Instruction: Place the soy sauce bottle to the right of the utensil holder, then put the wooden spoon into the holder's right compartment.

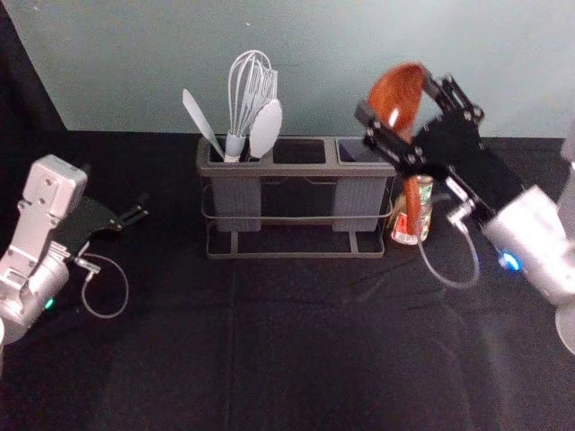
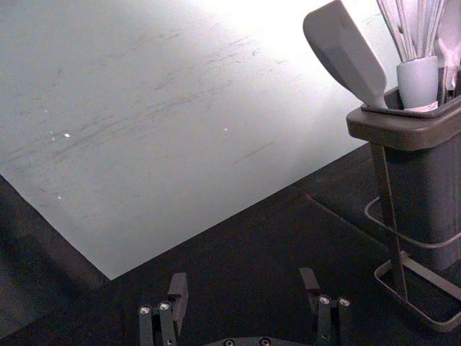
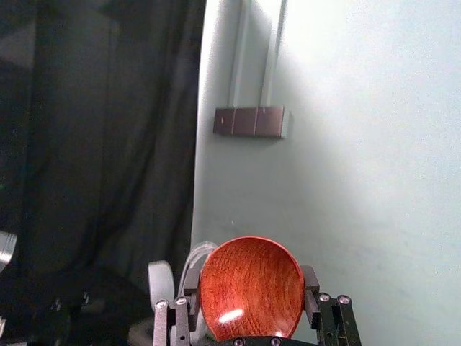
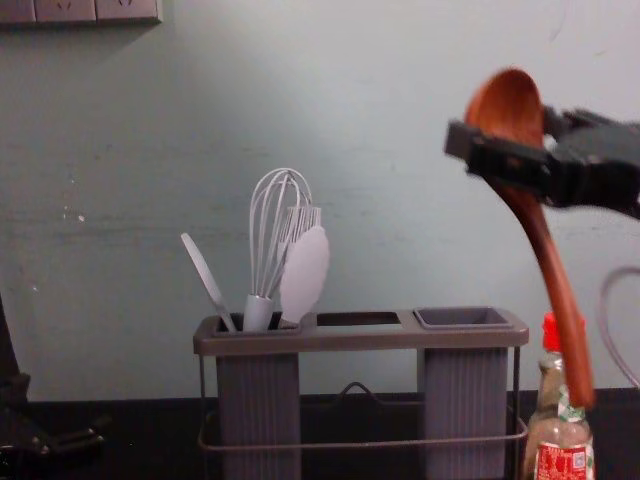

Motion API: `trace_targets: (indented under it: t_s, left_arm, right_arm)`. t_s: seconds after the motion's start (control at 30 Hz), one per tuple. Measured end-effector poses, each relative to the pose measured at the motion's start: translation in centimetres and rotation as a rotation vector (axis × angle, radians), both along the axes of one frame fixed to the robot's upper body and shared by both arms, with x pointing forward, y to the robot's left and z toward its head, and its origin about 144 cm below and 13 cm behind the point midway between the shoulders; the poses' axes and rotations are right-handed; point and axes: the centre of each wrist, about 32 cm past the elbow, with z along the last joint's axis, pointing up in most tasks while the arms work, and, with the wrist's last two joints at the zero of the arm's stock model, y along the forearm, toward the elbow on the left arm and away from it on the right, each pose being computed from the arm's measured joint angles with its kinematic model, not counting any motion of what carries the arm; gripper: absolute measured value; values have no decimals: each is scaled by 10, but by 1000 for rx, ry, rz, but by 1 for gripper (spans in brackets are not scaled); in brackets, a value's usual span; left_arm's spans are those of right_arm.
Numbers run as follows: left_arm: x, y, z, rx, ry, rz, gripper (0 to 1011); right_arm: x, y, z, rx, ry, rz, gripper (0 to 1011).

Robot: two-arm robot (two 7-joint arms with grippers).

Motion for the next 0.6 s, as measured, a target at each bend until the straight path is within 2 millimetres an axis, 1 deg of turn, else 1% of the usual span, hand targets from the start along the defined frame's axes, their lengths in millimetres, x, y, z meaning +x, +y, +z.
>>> trace_targets:
  t_s: [0.23,0.33,0.4,0.43,0.6]
  left_arm:
    - [0,0,0,0,0,0,1011]
    - [0,0,0,0,0,0,1011]
    - [0,0,0,0,0,0,1011]
    - [0,0,0,0,0,0,1011]
    - [0,0,0,0,0,0,1011]
  right_arm:
    - [33,8,7,19,-45,22,838]
    - [54,12,10,30,-67,25,838]
    - [62,13,10,35,-74,25,838]
    - [70,15,11,41,-83,26,838]
    - [87,19,12,68,-107,30,838]
